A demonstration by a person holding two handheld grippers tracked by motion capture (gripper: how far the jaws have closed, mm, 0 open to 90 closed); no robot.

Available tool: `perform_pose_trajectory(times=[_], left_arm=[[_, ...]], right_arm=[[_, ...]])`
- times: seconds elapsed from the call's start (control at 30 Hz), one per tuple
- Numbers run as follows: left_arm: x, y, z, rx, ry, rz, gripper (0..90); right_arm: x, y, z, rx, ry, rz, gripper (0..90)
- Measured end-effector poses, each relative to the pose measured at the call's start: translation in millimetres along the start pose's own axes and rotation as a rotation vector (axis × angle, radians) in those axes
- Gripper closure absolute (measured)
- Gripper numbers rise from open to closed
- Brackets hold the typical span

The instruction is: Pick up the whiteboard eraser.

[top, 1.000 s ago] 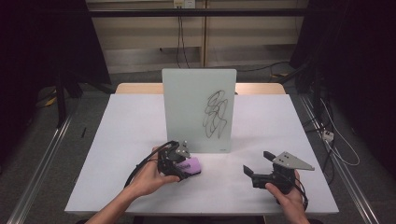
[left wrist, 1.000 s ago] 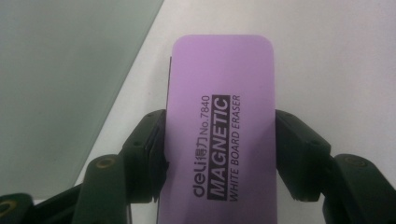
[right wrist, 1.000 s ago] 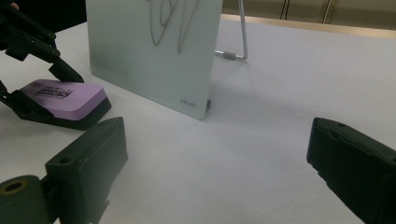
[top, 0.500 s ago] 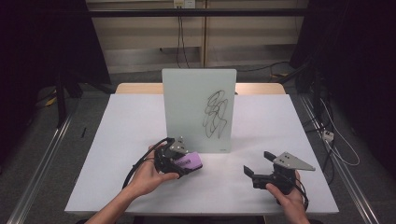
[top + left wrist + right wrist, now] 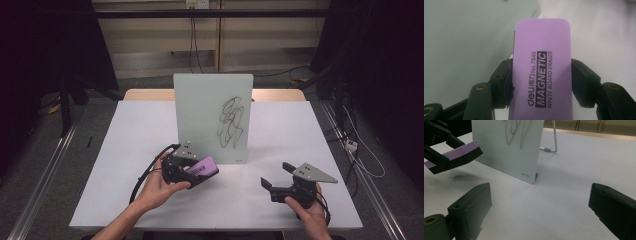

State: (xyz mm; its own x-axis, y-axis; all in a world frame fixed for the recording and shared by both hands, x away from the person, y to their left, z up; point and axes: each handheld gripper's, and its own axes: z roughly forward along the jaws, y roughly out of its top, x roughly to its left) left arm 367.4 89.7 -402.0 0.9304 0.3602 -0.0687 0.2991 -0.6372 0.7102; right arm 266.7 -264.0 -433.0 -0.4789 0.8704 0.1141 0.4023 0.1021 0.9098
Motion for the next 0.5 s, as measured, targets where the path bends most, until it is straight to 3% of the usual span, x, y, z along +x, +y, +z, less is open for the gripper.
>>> perform_pose_trajectory(times=[0.3, 0.4, 0.5], left_arm=[[0.3, 1.6, -7.8, -0.074, -0.003, -0.040, 40.4], [2.6, 1.4, -10.6, -0.111, -0.036, -0.065, 40.4], [3.8, 1.4, -13.1, -0.139, -0.030, -0.083, 40.4]], right_arm=[[0.0, 0.0, 0.1, 0.000, -0.001, -0.001, 4.5], [0.0, 0.0, 0.1, 0.000, 0.000, 0.001, 4.5], [-0.4, 0.0, 0.0, 0.000, 0.000, 0.006, 4.5]])
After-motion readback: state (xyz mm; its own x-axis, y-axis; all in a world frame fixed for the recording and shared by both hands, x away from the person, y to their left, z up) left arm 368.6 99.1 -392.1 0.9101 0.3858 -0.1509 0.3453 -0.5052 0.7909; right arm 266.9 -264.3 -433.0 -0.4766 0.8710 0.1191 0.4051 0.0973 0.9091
